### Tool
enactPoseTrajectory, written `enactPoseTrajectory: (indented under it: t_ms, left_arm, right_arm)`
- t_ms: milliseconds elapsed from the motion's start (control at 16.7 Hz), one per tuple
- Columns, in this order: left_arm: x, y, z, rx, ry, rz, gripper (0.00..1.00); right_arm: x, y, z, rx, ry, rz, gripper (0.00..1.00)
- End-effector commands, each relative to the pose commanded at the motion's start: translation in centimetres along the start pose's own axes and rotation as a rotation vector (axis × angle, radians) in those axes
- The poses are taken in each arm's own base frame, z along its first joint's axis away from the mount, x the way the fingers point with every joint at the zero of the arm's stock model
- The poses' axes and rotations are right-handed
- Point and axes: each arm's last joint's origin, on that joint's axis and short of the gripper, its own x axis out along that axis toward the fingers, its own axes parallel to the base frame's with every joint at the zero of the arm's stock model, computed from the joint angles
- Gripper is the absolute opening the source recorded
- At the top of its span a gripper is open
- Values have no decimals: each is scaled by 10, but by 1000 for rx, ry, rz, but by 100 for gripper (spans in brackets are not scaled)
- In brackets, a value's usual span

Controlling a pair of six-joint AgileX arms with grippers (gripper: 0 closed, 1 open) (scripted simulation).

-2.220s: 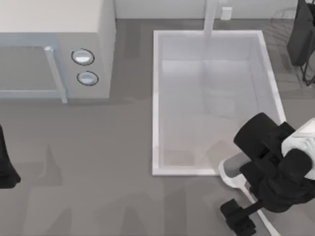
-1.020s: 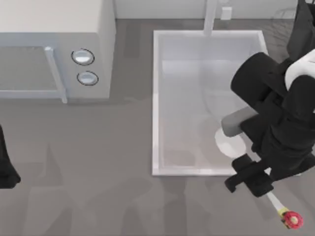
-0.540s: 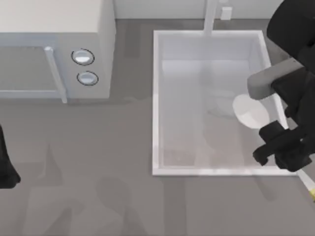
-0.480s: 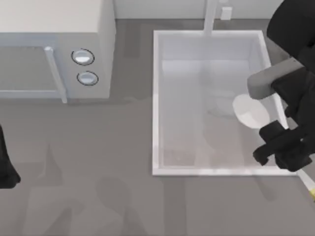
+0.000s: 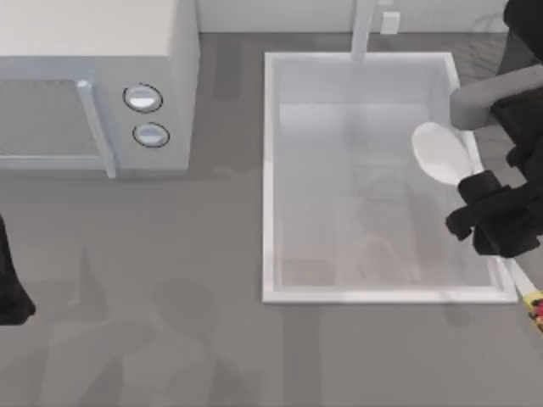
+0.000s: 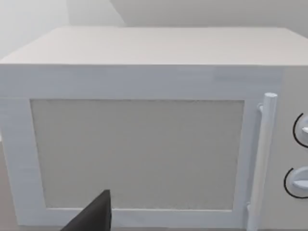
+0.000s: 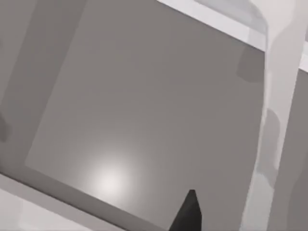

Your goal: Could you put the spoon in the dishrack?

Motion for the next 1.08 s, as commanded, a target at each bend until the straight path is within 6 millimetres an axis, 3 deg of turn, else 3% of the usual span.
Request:
enactPoseTrajectory:
  t_ms: [180,360,480,660,840,1080]
  left_arm:
    - [0,0,0,0,0,0,100]
    - [0,0,0,0,0,0,100]
    - [0,0,0,0,0,0,100]
    - [0,0,0,0,0,0,100]
    - [0,0,0,0,0,0,100]
    - [0,0,0,0,0,0,100]
  right_arm:
    - [-9,-39,8,121,-188,65,0]
    - [-26,-93,7,254,-459,86,0]
    - [-43,-131,-4,319,-674,54,0]
    - [-76,-177,-35,353,-989,-70,0]
    - [-109,-198,-74,318,-1229,-241,0]
    - [-134,-198,-106,251,-1374,-392,0]
